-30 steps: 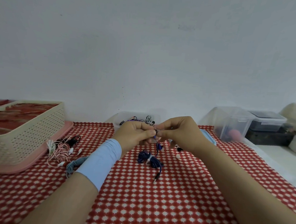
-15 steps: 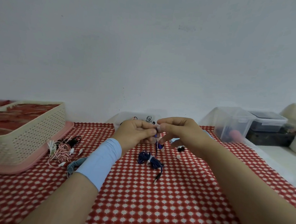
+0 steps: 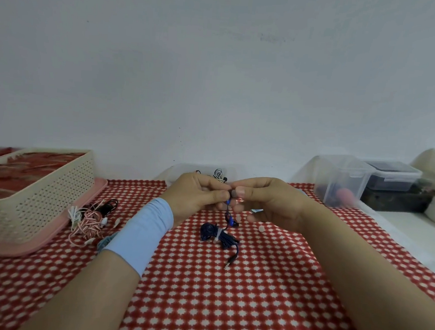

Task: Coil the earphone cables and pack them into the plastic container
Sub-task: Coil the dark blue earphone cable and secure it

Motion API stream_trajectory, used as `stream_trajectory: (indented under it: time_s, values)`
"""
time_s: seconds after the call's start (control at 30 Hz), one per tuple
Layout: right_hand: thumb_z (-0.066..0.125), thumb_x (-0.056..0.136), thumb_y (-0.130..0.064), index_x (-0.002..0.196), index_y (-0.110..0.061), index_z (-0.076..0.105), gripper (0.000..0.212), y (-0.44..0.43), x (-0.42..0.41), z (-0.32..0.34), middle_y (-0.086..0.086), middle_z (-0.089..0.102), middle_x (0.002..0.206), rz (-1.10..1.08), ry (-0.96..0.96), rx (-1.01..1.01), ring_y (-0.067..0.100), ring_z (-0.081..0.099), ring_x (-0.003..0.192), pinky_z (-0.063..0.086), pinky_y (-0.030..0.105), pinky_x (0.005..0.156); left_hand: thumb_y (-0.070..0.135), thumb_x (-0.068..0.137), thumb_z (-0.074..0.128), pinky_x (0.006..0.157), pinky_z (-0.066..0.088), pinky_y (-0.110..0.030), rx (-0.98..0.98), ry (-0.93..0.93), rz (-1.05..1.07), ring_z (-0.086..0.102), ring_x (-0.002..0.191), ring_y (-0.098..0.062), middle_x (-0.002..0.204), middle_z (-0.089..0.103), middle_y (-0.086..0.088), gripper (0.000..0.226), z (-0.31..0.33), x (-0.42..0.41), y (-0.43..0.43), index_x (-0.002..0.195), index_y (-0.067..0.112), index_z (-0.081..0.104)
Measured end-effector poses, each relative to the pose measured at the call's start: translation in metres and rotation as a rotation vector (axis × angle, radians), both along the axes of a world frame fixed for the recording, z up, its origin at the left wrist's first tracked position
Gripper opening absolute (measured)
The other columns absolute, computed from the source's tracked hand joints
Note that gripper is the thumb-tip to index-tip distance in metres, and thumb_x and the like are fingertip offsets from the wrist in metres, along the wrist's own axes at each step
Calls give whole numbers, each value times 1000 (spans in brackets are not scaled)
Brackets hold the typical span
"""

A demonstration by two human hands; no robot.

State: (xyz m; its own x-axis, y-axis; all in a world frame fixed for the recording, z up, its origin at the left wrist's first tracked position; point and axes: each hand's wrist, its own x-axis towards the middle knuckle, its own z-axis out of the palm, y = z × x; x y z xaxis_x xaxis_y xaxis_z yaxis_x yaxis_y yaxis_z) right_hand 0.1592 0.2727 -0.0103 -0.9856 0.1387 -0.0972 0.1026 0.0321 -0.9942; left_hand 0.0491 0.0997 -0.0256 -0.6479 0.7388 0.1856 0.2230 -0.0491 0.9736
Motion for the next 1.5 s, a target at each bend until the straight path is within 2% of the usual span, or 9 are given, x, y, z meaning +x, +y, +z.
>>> stream_trajectory:
  time_s: [0.23,0.57,0.83,0.93,1.1,1.23,1.33,1.4,1.5]
  values:
    - [80,72,-25,109,-10,78,41,-1,-2,-2,9,76,89,-28,20,26,12,72,75,55,26,65,-5,84,67,64,55,-20,10,-54,-23,66,61,-10,74,74,-4,16,-2,4,1,85,9,73]
    - [78,81,-16,103,-13,80,22,-2,-2,-3,8,76,86,-46,-52,69,13,71,70,55,25,59,-5,82,71,68,55,-20,-75,50,20,68,66,-12,77,75,0,19,-3,1,0,86,13,74]
    - [66,97,-29,107,-8,78,26,2,0,-4,9,77,107,-50,-14,71,21,73,84,57,30,64,1,88,68,67,56,-22,-102,25,38,64,65,-10,91,77,-7,12,-8,-1,0,98,6,73]
    - [75,90,-21,104,-12,80,17,0,-1,-5,8,78,108,-59,21,149,18,72,78,58,28,64,3,85,72,68,56,-23,-126,44,89,65,66,-11,81,75,-7,12,-9,-2,1,95,10,74]
    - [81,83,-7,93,-10,81,11,-4,-6,-9,0,77,78,-168,75,259,13,68,64,58,25,60,5,82,77,70,58,-22,-181,151,140,69,67,-12,80,76,-8,12,-9,1,5,92,11,73]
    - [82,83,-12,102,-13,80,19,-3,-6,-9,-7,78,84,-152,74,269,15,72,67,57,24,59,6,84,74,72,59,-25,-189,210,152,69,67,-12,79,76,-7,12,-7,0,5,96,11,73]
    - [82,86,-20,116,-19,73,31,1,-9,-11,-6,76,97,-176,70,544,6,69,60,54,19,56,10,91,67,67,55,-20,-316,308,104,67,67,-7,82,76,0,16,-6,-7,-1,102,19,73]
    - [75,92,-22,116,-23,76,24,4,-12,-16,-7,76,106,-234,50,888,3,68,71,56,22,73,12,91,67,71,53,-17,-469,424,39,68,70,-2,82,76,6,15,-5,-11,-3,96,24,75]
    - [71,93,-26,108,-32,79,18,2,-14,-26,-12,76,112,-169,-38,1145,8,68,98,54,32,95,20,89,68,81,51,-17,-616,525,24,69,79,2,80,75,13,14,-4,-12,-3,85,33,73]
